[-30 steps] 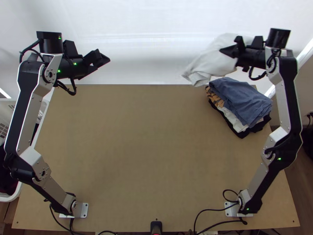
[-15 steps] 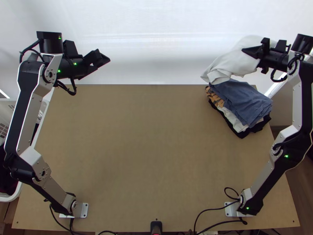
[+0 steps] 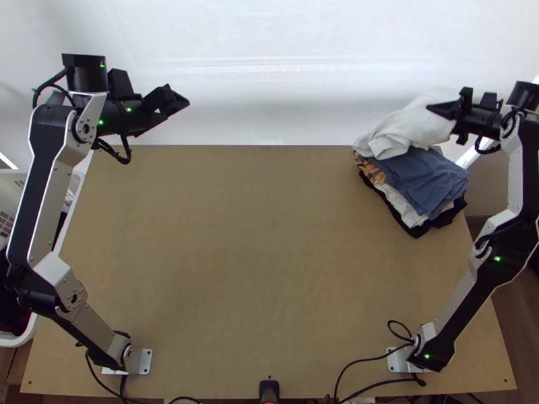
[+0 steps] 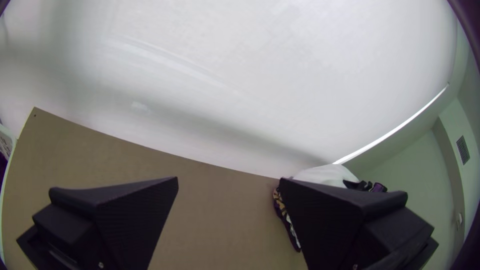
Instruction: Fold the t-shirt
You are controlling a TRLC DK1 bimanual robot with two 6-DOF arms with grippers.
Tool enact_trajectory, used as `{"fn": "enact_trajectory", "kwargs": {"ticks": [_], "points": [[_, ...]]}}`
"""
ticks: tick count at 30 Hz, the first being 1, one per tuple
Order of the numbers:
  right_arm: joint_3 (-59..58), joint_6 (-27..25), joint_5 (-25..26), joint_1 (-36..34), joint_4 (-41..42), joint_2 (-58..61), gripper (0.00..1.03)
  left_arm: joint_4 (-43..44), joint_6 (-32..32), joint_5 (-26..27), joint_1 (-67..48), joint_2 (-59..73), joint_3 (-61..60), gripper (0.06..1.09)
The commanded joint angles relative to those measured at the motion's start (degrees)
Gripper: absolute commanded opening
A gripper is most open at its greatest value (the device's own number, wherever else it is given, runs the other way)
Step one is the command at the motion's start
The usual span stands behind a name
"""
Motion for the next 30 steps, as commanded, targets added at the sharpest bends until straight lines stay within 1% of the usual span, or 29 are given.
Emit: {"fn": "enact_trajectory", "kwargs": {"ticks": [1,6,11,13,16,17,18,19,20,21,22,23,25,27,30], "points": [[-0.12,-2.57,-1.45,-1.22,-1.16,0.93,0.03,0.12,0.44,-0.13,-0.21,-1.94,0.30,1.04],[-0.55,-7.05,-1.27,-3.24,-7.84,1.46,0.03,0.12,0.44,-0.13,-0.21,-1.94,0.66,1.04],[-1.87,-14.17,-0.57,-5.09,-15.93,-0.21,0.03,0.12,0.44,-0.13,-0.21,-1.85,0.57,1.04],[-2.58,-15.84,0.75,-5.70,-18.83,-0.74,0.03,0.12,0.35,-0.13,-0.29,-1.76,0.66,1.04],[-3.19,-20.68,1.89,-6.58,-23.92,-1.36,0.03,0.30,0.35,-0.13,-0.65,-1.58,0.66,1.04],[-3.63,-21.64,2.59,-6.84,-24.89,-1.71,0.07,0.39,0.35,-0.13,-0.73,-1.50,0.66,1.04],[-4.42,-22.17,3.21,-7.11,-25.33,-2.15,0.23,0.39,0.26,-0.13,-0.91,-1.50,0.66,1.04],[-5.39,-22.35,3.91,-7.37,-25.33,-2.67,0.46,0.39,0.26,-0.13,-1.09,-1.50,0.66,1.04],[-6.27,-23.23,5.14,-7.55,-25.33,-3.29,0.65,0.39,0.26,-0.13,-1.09,-1.50,0.66,1.04],[-6.97,-23.84,6.72,-7.72,-25.33,-3.99,0.79,0.39,0.18,-0.13,-1.17,-1.50,0.66,1.04],[-7.50,-24.28,7.51,-7.81,-25.33,-4.52,0.86,0.39,0.18,-0.13,-1.26,-1.50,0.66,1.04],[-8.03,-24.72,7.78,-8.16,-25.33,-5.31,0.91,0.39,0.18,-0.13,-1.26,-1.50,0.57,1.04],[-8.03,-25.25,10.85,-8.78,-25.24,-6.45,0.99,0.39,0.18,-0.04,-1.26,-1.58,0.57,1.04],[-8.38,-25.42,14.81,-9.92,-23.84,-8.04,0.99,0.39,0.18,-0.04,-1.26,-1.67,0.57,1.04],[-11.37,-26.39,24.65,-11.41,-18.91,-12.08,0.99,0.30,0.09,0.05,-1.26,-1.94,0.57,1.04]]}}
